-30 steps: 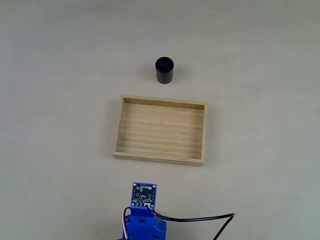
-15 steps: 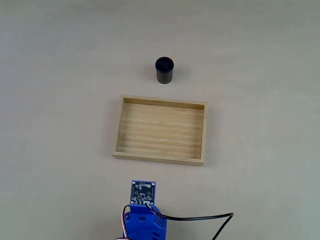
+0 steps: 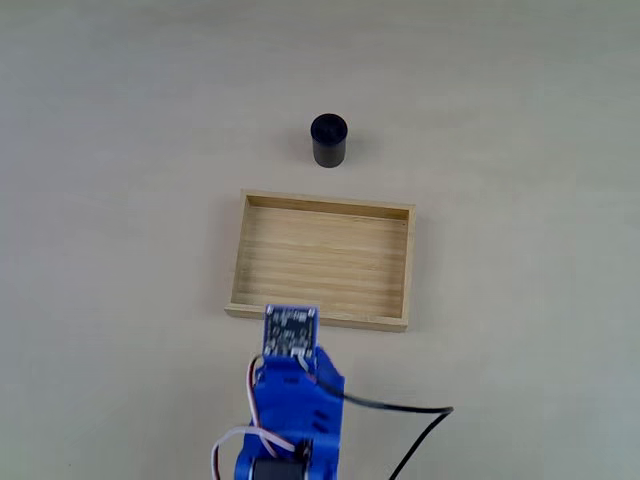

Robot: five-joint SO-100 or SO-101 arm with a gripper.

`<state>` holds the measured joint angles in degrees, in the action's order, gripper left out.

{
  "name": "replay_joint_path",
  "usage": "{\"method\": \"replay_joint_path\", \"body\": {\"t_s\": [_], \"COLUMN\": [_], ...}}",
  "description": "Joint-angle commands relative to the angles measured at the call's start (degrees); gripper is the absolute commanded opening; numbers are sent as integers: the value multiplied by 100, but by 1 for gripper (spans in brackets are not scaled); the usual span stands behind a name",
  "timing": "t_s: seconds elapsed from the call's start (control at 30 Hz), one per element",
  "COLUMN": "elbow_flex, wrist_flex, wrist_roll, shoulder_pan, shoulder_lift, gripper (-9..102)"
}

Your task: Place the black cylinder in the wooden box then return to rest.

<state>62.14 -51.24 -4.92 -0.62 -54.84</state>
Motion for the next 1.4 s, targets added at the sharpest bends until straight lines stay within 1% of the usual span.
{"method": "replay_joint_path", "body": {"t_s": [0.0,0.13,0.43,0.63,0.77,1.07,1.27,1.37], "elbow_flex": [-1758,-2531,-3656,-4474,-4975,-5810,-6144,-6407], "wrist_flex": [272,501,1248,1802,2180,2373,2558,2672], "wrist_roll": [-35,-62,9,-26,-35,-35,-44,-70], "shoulder_pan": [-44,-44,18,-70,-158,-325,-334,-299], "shoulder_lift": [1195,2118,3823,4729,5256,6231,6697,6970], "gripper": [0,0,0,15,21,30,33,34]}}
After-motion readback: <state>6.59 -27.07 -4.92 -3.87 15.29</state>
